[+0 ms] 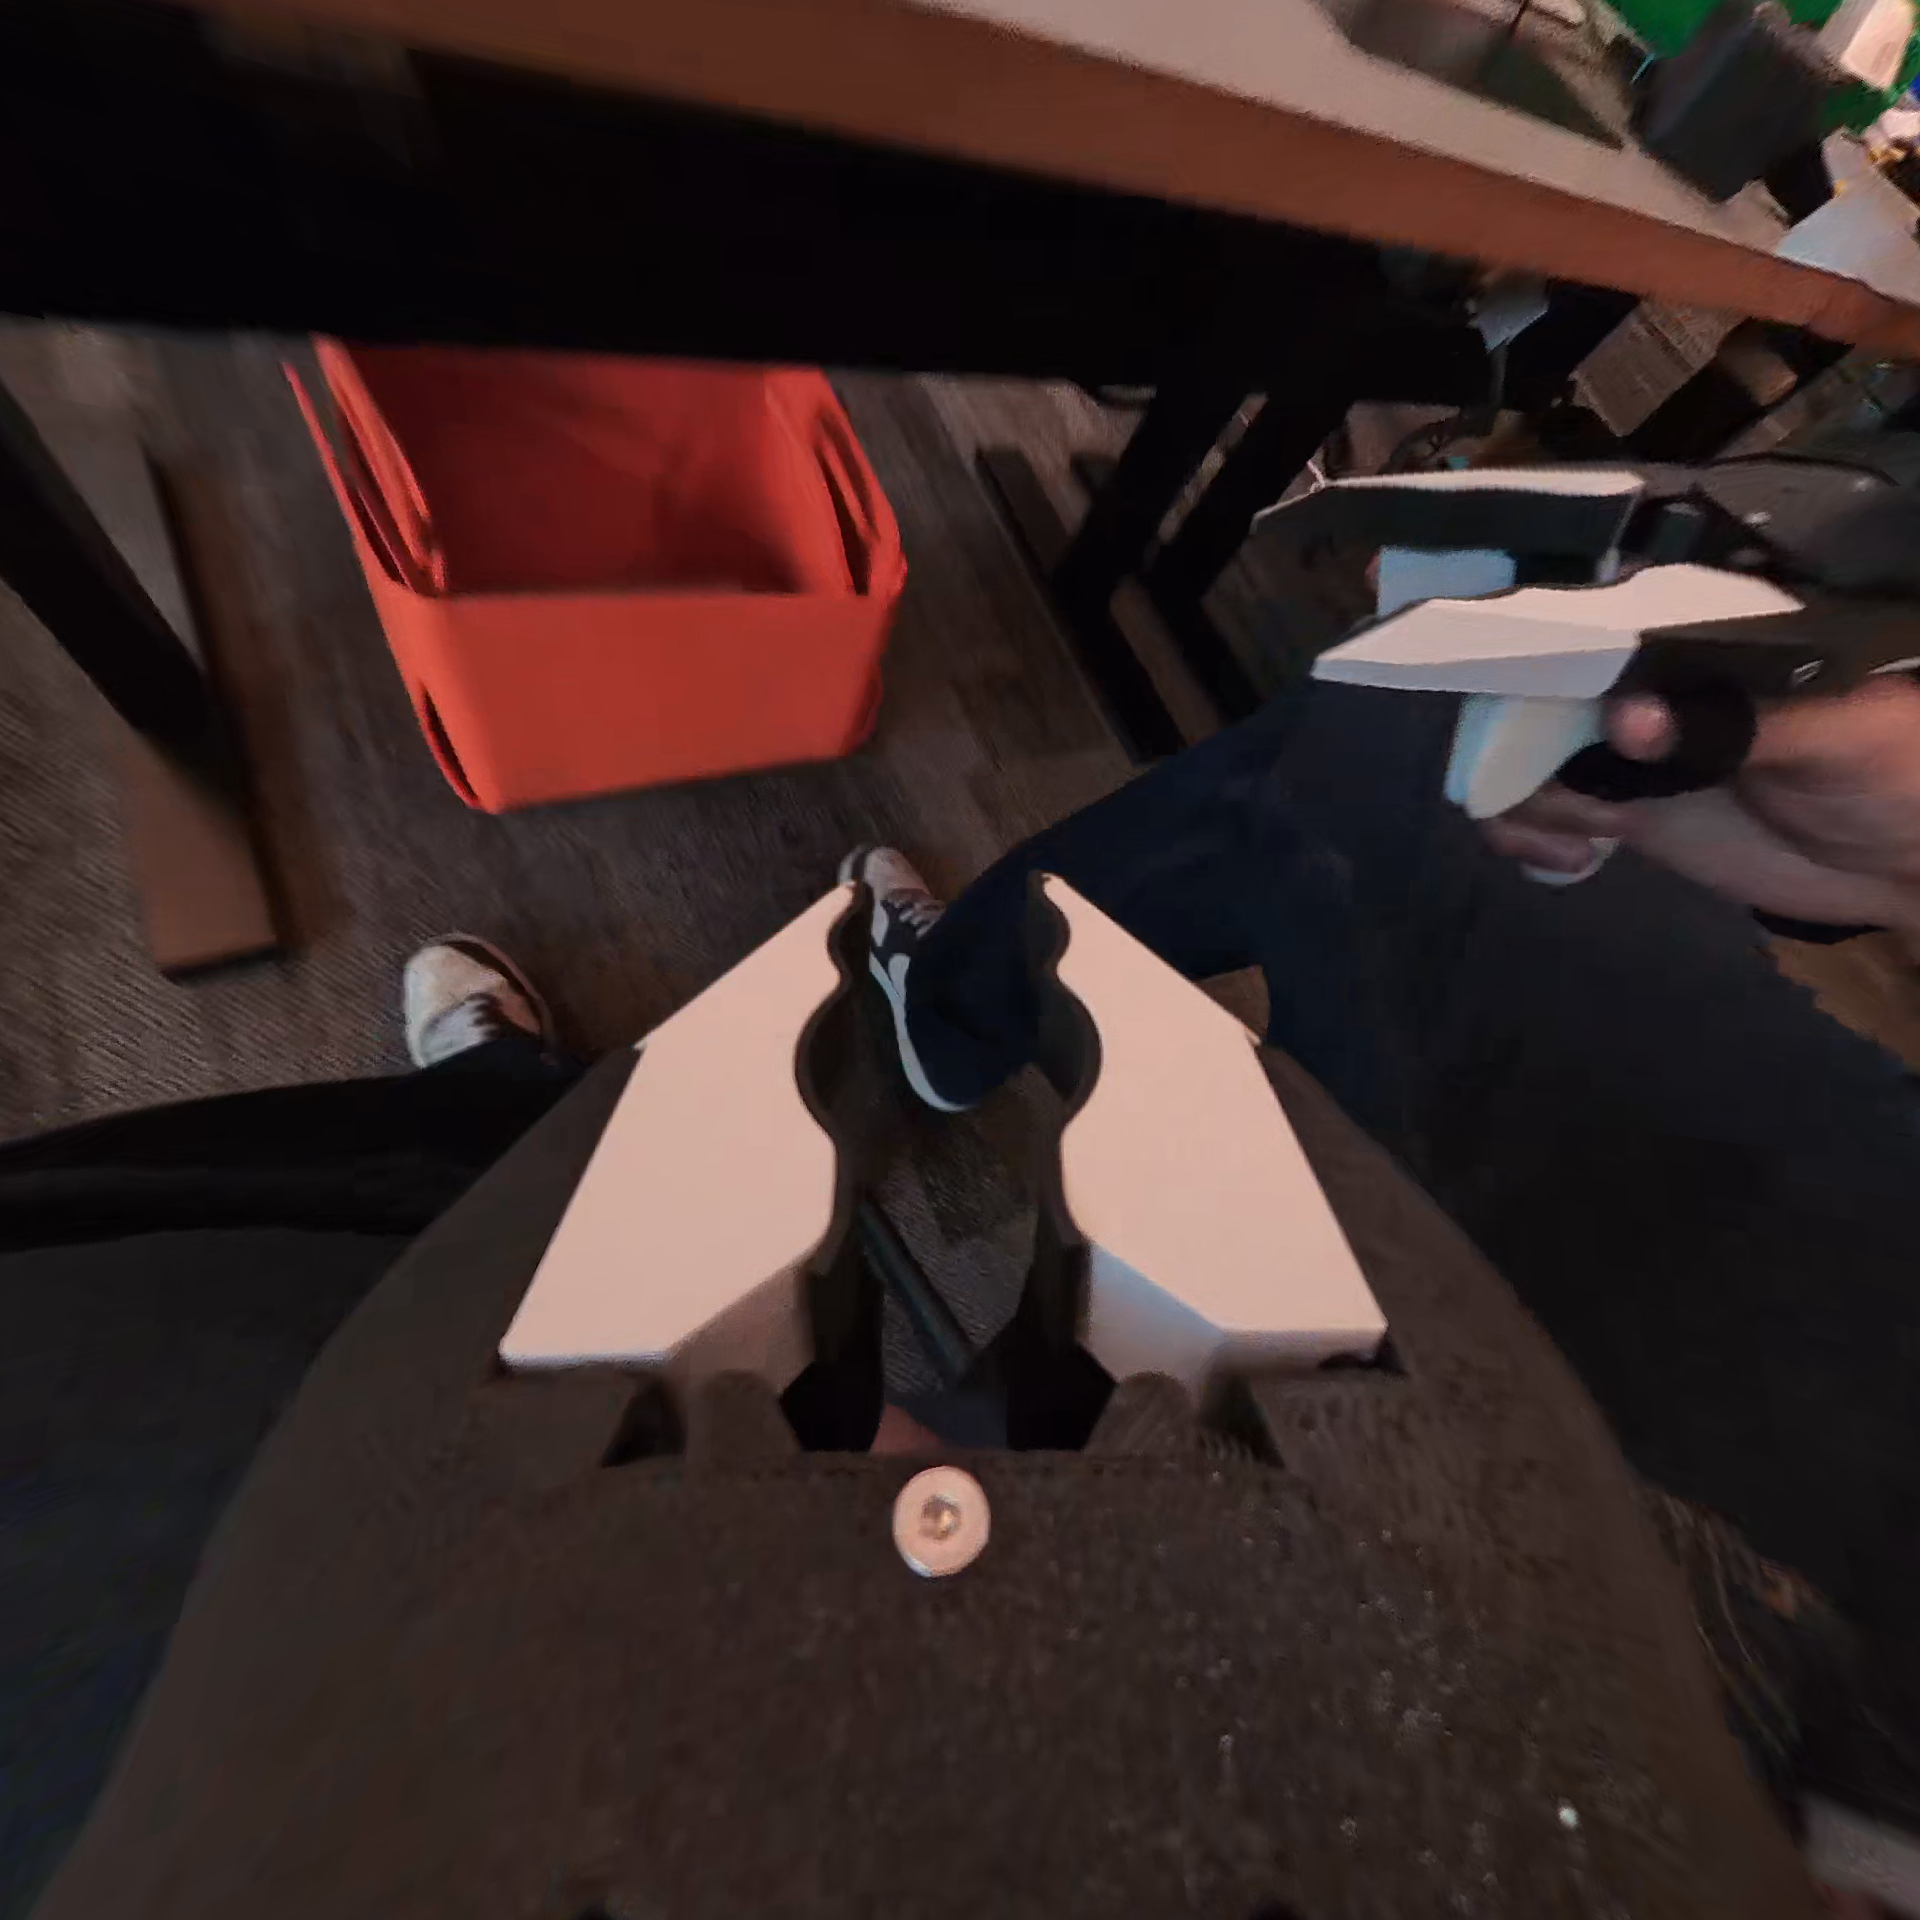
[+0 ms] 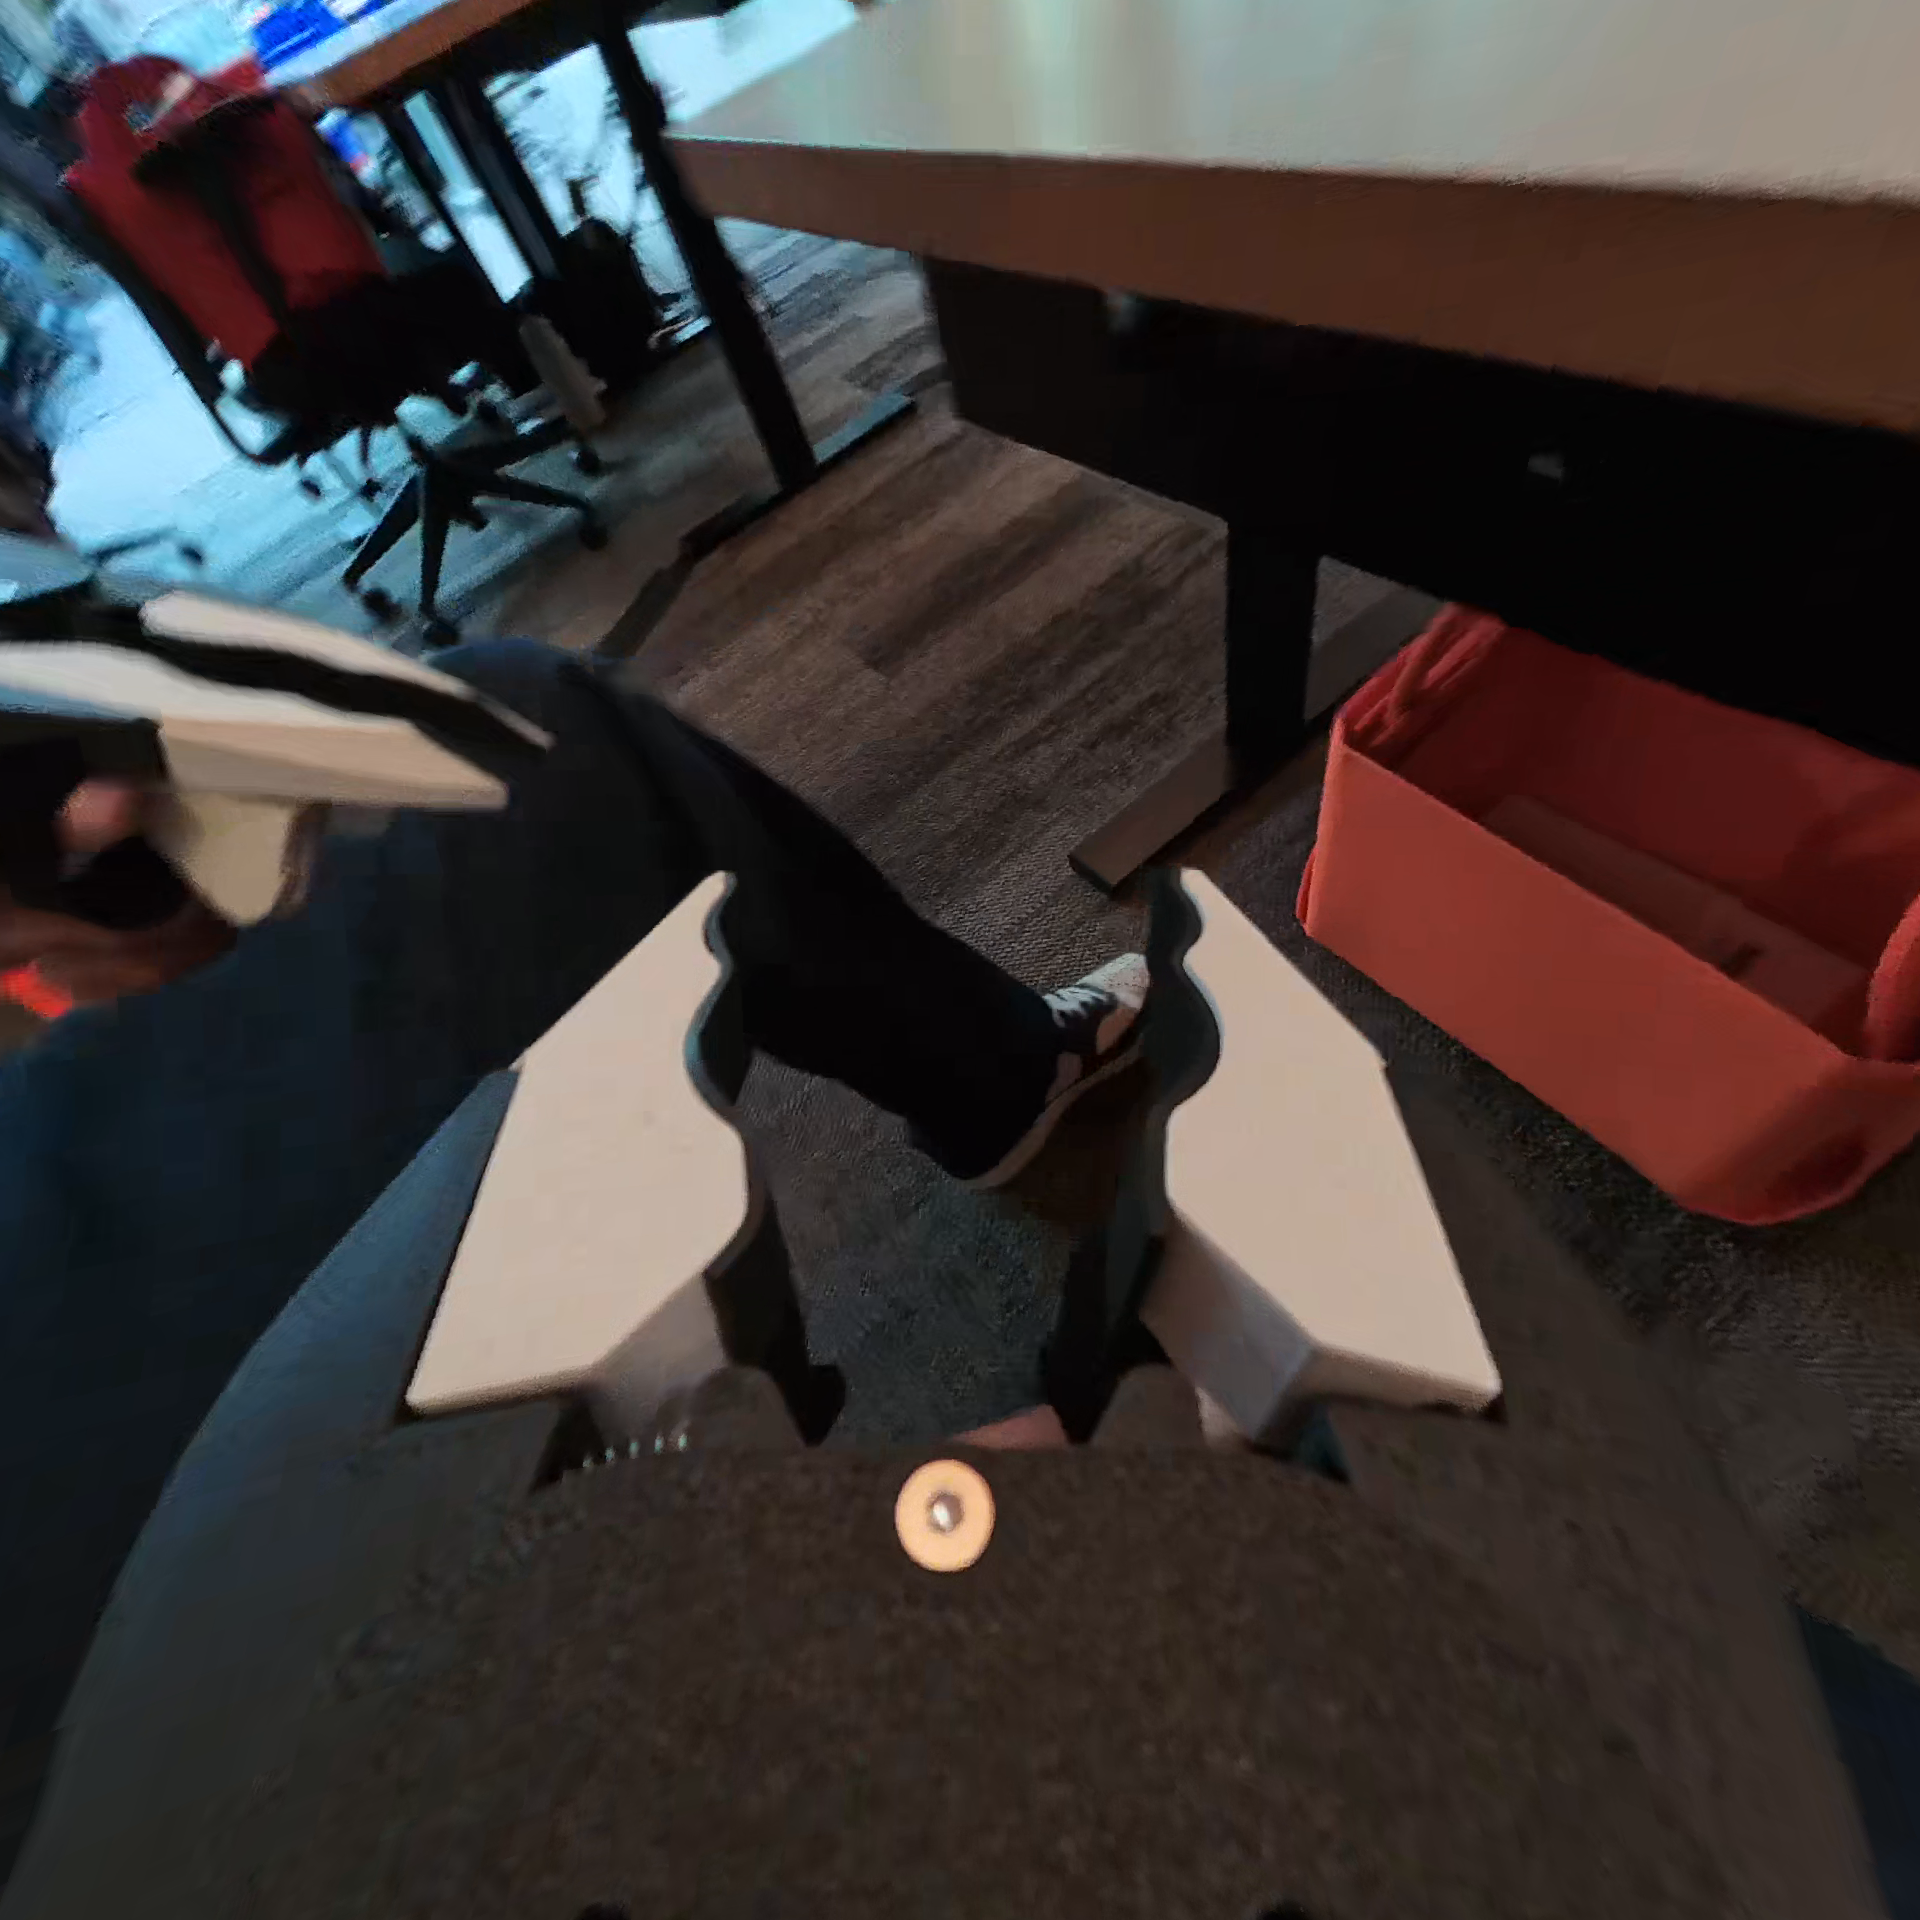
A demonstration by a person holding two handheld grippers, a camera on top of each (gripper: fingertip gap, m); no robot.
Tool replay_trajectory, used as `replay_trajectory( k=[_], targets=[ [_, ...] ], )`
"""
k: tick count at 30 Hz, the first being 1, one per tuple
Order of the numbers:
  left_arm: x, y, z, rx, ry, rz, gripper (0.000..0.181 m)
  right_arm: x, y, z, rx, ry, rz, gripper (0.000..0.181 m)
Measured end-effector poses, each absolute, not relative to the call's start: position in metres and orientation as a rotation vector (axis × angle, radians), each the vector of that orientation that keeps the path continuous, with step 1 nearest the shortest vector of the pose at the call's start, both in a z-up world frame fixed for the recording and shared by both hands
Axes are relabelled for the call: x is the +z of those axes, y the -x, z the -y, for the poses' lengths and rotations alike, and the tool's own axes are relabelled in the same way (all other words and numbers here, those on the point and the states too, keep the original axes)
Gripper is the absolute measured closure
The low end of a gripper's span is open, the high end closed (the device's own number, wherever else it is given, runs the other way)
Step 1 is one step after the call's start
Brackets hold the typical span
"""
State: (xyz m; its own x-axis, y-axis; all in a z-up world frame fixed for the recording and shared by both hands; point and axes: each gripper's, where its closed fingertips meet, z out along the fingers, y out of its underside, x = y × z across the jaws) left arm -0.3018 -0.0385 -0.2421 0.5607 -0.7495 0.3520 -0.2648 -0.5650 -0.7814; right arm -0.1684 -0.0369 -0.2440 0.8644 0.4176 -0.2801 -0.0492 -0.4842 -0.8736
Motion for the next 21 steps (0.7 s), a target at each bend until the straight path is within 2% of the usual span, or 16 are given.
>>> replay_trajectory(
  k=[5, 9, 13, 16, 21],
  targets=[
    [-0.331, 0.258, -0.044, -0.810, 2.263, -0.711, 0.151, -0.362, 0.107, -0.017, 0.453, 2.135, -0.091, 0.099],
    [-0.463, 0.225, -0.137, -0.599, 2.457, -0.614, 0.144, -0.467, 0.010, -0.050, 0.163, 2.163, -0.336, 0.103],
    [-0.586, 0.222, -0.221, -0.480, 2.562, -0.325, 0.132, -0.550, -0.074, -0.074, 0.057, 2.023, -0.681, 0.103],
    [-0.607, 0.202, -0.299, -0.569, 2.448, -0.150, 0.127, -0.584, -0.111, -0.122, 0.020, 1.977, -0.677, 0.102],
    [-0.626, 0.154, -0.400, -0.563, 2.364, -0.339, 0.119, -0.619, -0.165, -0.199, -0.041, 1.986, -0.626, 0.102]
  ],
)
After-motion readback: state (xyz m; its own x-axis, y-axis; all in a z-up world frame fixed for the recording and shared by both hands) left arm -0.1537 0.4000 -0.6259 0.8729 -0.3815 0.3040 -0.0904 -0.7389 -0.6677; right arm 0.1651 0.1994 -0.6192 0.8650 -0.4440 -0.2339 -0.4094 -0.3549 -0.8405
